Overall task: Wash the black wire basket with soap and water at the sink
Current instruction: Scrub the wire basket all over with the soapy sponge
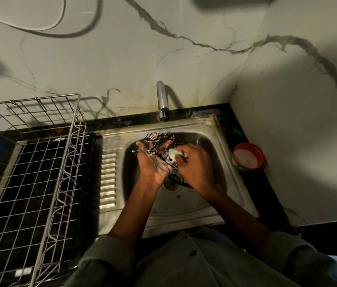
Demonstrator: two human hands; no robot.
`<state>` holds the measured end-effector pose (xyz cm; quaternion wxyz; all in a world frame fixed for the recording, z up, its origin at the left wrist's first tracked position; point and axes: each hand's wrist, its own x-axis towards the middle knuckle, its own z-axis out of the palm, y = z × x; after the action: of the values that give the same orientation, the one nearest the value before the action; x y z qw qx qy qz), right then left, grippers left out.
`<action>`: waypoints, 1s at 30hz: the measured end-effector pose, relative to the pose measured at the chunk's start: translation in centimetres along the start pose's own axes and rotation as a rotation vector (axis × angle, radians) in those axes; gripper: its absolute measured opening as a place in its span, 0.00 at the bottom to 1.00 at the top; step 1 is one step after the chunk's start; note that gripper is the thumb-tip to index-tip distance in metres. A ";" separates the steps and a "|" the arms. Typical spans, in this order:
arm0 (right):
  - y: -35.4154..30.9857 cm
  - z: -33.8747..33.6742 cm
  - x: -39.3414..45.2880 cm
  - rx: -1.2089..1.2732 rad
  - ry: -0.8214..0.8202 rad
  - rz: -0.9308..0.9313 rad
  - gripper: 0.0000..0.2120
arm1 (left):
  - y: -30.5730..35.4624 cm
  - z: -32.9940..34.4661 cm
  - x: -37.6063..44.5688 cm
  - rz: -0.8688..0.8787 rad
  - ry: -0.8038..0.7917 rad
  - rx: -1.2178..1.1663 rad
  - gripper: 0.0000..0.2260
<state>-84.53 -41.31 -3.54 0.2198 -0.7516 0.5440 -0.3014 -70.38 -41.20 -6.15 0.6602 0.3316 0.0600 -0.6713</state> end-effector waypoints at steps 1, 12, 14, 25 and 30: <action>-0.5 -0.1 -0.3 0.027 -0.020 -0.078 0.07 | 0.0 0.0 0.0 0.007 0.003 0.012 0.41; -2.8 -1.0 2.0 -0.135 -0.098 -0.180 0.12 | -0.6 1.1 -1.6 0.081 0.100 0.278 0.41; -2.7 -0.7 1.0 -0.104 -0.146 -0.192 0.12 | -0.4 1.0 -1.5 0.082 0.076 0.287 0.44; -3.0 -1.0 2.8 -0.033 0.048 0.089 0.10 | -0.7 1.3 -2.1 0.016 0.009 0.386 0.44; -3.6 -0.2 2.1 0.077 -0.220 -0.025 0.09 | -0.7 1.4 -1.9 -0.037 0.057 0.392 0.43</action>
<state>-81.69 -42.15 -0.57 0.3032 -0.7779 0.4953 -0.2402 -71.72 -40.24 -4.37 0.5687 0.4714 -0.0470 -0.6724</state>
